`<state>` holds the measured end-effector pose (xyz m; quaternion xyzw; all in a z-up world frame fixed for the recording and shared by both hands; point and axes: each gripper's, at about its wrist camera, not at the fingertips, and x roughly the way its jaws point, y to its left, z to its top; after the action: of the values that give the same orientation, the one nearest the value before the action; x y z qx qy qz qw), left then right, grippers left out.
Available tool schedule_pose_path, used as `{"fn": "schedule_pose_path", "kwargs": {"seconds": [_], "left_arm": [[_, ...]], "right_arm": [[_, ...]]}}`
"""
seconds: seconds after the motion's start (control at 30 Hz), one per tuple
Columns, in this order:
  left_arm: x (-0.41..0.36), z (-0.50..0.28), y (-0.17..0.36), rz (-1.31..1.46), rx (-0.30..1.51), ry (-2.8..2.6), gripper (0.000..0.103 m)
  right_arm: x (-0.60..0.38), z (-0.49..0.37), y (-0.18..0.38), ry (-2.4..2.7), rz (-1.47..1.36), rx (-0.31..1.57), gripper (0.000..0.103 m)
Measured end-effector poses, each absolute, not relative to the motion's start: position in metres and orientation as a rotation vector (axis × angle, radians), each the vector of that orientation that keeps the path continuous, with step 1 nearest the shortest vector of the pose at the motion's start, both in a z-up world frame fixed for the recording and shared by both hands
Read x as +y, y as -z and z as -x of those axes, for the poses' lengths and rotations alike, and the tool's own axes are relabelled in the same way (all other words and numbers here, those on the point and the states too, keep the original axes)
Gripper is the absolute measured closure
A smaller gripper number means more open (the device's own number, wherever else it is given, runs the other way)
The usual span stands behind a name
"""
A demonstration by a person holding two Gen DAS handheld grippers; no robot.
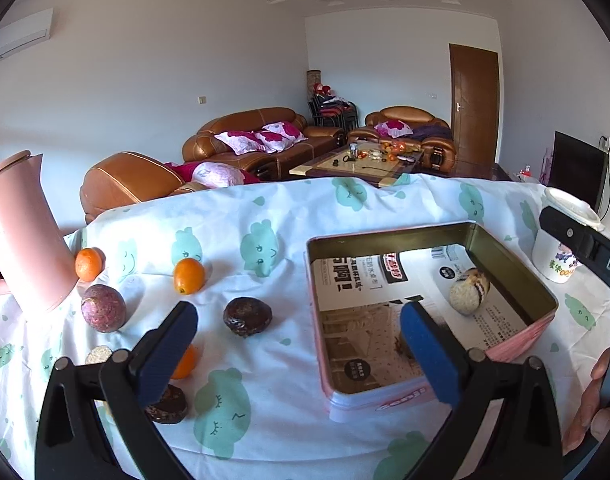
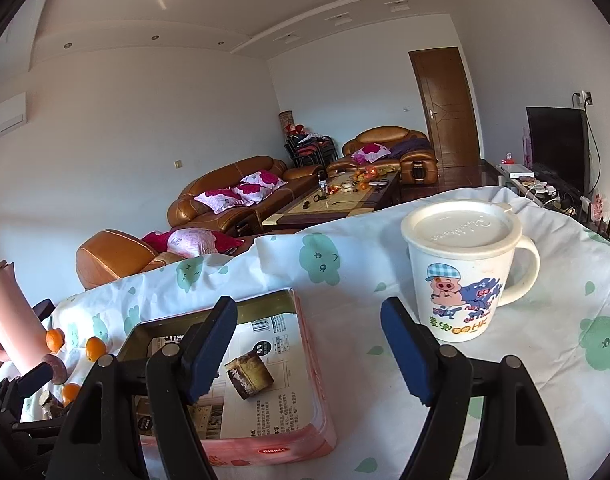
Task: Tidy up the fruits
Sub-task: 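Withdraw both tools from the tin and reach toward the next fruits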
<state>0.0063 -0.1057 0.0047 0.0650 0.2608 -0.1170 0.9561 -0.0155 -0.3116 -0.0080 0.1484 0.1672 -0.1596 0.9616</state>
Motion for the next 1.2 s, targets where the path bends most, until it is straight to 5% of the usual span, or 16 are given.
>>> {"fn": "schedule_pose_path", "kwargs": {"seconds": [0.57, 1.2], "left_arm": [[-0.048, -0.007, -0.004, -0.118, 0.542, 0.202, 0.0], [0.107, -0.058, -0.006, 0.004, 0.645, -0.012, 0.0]], "right_arm": [[-0.249, 0.032, 0.011, 0.286, -0.302, 0.37, 0.027], [-0.104, -0.022, 0.029, -0.054, -0.113, 0.606, 0.027]]}}
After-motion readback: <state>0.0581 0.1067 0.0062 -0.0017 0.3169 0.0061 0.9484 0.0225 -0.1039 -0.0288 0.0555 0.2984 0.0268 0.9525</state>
